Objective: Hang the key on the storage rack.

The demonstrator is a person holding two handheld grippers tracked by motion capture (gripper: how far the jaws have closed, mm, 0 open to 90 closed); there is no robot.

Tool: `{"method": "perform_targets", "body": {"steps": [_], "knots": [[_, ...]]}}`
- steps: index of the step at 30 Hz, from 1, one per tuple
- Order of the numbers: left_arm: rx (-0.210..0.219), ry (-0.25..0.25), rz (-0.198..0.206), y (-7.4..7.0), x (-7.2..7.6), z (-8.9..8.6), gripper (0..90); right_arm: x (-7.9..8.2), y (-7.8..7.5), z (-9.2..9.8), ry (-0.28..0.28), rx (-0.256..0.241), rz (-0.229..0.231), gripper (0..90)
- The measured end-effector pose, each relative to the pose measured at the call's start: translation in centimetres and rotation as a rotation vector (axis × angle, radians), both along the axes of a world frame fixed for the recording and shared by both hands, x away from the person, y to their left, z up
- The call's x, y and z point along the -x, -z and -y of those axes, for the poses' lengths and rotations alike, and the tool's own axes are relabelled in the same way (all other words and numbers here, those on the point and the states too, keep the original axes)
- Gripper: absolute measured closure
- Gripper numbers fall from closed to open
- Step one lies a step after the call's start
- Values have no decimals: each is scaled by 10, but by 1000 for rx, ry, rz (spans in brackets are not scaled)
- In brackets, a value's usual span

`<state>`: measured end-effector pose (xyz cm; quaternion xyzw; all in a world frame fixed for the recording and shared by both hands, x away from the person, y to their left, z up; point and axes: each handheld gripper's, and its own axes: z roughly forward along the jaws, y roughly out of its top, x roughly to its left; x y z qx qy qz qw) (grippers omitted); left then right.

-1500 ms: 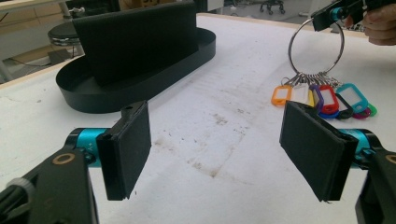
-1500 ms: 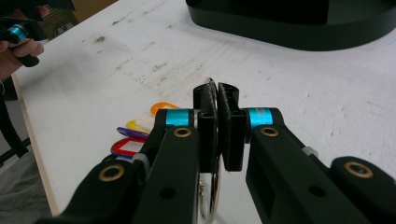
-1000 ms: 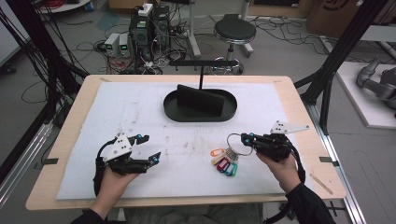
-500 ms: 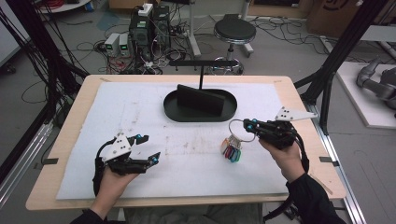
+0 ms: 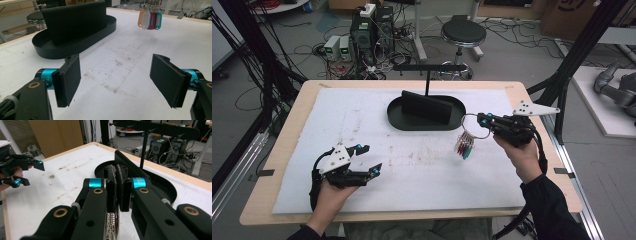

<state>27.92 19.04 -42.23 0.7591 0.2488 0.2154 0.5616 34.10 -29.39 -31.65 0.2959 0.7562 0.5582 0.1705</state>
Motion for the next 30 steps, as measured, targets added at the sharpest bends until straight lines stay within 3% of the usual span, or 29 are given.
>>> {"method": "perform_targets", "body": {"steps": [16, 30], "knots": [[-11, 6, 5, 0, 1, 0, 249, -23, -20, -5, 36, 9, 51, 878], [-13, 6, 5, 0, 2, -3, 249, -50, -34, -9, 102, 38, 93, 878]]}}
